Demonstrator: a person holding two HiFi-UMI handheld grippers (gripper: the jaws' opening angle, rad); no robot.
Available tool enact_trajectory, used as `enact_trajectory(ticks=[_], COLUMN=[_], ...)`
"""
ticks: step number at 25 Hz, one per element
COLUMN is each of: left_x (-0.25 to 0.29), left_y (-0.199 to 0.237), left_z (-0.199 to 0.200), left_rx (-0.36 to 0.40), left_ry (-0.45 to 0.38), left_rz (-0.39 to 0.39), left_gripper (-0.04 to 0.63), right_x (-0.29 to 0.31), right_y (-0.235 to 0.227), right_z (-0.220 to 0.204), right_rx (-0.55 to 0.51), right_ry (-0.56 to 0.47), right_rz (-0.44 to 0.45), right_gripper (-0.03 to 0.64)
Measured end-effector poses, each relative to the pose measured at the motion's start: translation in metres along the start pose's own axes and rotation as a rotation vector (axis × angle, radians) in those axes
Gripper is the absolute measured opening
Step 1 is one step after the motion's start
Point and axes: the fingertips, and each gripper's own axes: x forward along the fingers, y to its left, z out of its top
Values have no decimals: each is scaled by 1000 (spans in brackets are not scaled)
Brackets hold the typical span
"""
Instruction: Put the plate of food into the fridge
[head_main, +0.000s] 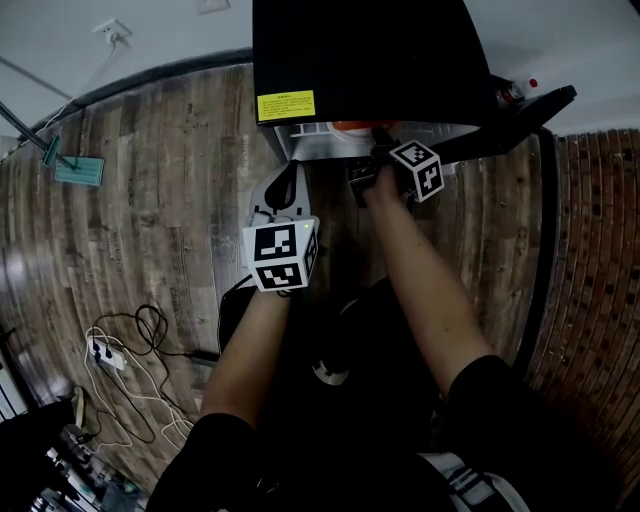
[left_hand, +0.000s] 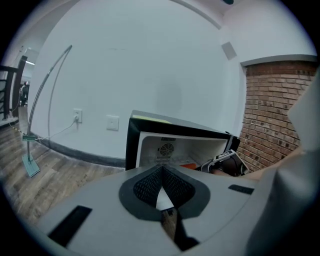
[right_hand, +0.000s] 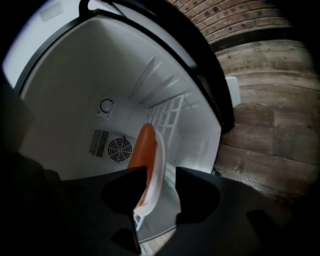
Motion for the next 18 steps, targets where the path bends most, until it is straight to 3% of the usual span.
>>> enact_trajectory(ticks=[3,5,6,13,18], left_x=[-12,-24,-31,-83,-127], left_y=[-3,-9,-13,-52,-82], left_z=[12,24,32,111,185], left_rx=[3,-6,-11,-33,-40], left_ry=[25,45,54,82,93], left_rz=[4,3,3,-19,-41], left_gripper=[-3,-3,-3,-3,-3], right_x=[-22,-48,-63,-192,-299], right_y=[-13,-13,-6,85,191], right_z=[6,8,6,0,5], right_rx=[45,34,8,-260,-563], right_ry=[-19,-6,11,108,89], right_rz=[-44,-47,-26,147,259], right_gripper=[155,27,14,12,12])
